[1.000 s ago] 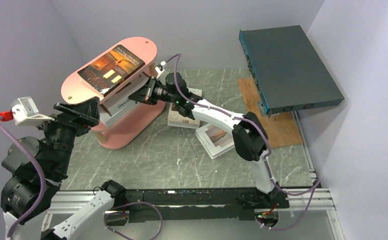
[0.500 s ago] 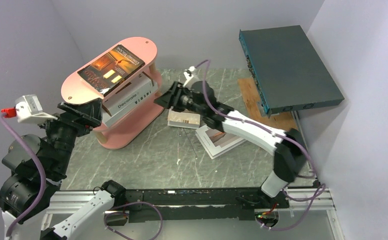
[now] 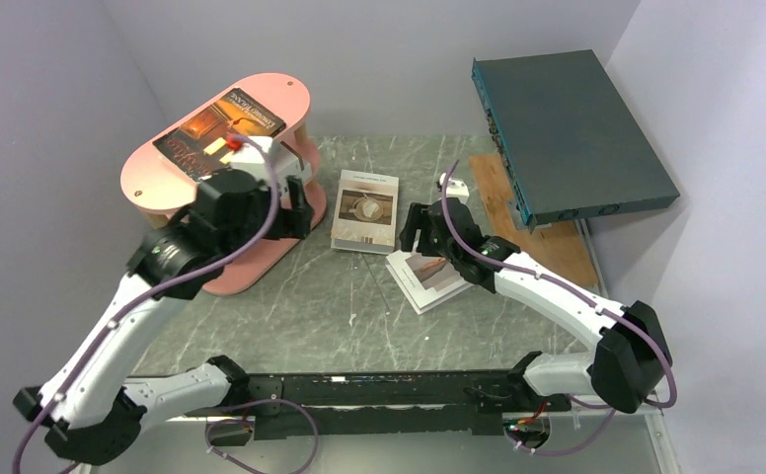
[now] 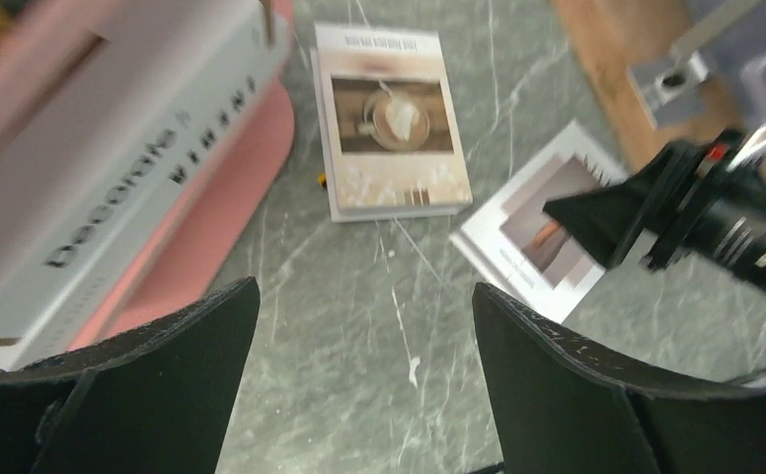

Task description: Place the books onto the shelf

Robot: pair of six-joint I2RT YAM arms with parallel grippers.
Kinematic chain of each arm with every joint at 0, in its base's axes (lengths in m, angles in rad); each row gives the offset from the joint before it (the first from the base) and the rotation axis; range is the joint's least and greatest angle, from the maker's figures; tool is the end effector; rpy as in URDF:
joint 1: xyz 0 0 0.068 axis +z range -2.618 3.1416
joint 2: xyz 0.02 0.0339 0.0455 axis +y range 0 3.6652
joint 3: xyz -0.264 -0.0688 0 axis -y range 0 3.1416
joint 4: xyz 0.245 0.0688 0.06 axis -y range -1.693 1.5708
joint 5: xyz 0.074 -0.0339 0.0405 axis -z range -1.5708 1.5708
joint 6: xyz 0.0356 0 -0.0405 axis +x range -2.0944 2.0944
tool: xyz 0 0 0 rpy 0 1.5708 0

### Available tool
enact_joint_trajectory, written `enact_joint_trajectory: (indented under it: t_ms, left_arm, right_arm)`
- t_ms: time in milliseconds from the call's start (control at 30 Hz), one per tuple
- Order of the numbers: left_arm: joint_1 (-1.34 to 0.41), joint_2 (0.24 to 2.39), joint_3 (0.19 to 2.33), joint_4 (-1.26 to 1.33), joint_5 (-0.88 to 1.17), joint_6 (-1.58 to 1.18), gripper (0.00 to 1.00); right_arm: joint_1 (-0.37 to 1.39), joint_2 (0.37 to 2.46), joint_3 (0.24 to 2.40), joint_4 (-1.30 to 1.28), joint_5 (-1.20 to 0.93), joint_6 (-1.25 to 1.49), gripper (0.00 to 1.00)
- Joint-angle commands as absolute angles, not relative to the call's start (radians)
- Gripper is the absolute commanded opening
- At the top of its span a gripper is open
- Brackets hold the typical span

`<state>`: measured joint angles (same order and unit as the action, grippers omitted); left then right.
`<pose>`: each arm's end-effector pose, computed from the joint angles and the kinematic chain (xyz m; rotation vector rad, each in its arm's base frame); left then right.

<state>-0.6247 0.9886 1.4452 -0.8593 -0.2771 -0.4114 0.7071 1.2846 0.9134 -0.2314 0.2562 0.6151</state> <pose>0.1419 -0.0903 0.4535 0.0292 1.9793 -0.4064 0.2224 0.1782 0.2723 0.0474 2.1910 0.4836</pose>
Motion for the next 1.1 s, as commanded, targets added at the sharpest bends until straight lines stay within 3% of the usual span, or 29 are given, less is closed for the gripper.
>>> enact_joint_trajectory:
  t_ms: [0, 267, 400, 600, 833, 1000, 1067]
  left_arm:
    - [-0.722, 1.025, 1.426, -0.829, -0.322, -0.384, 0.85]
    - [-0.820, 1.103, 1.181, -0.689, -0.246, -0.598, 0.86]
    - [-0.822, 1.022, 0.960, -0.509, -0.259, -0.871, 0.91]
    - [-0.870, 0.910, 0.632, -0.177, -0.340, -1.145, 0.99]
    - [-0.973, 0.931, 0.539, -0.080, -0.658, -1.279, 0.99]
    - [-0.982, 1.009, 0.596, -0.342, -0.789, -1.661, 0.99]
    - [-0.982, 1.034, 0.585, -0.296, -0.822, -1.692, 1.00]
  right_arm:
    - [0.704, 1.289, 0.970, -0.234, 0.275, 0.564, 0.74]
    - [0.666, 1.429, 1.091, -0.309, 0.204, 0.439, 0.77]
    - [0.665, 1.434, 1.087, -0.282, 0.118, 0.436, 0.85]
    - [0.676, 1.496, 1.143, -0.290, 0.099, 0.419, 0.87]
    - [0.676, 1.460, 1.128, -0.300, 0.138, 0.430, 0.88]
    - [0.676, 1.393, 1.069, -0.294, 0.157, 0.463, 0.88]
    - [0.676, 1.386, 1.069, -0.312, 0.158, 0.465, 0.88]
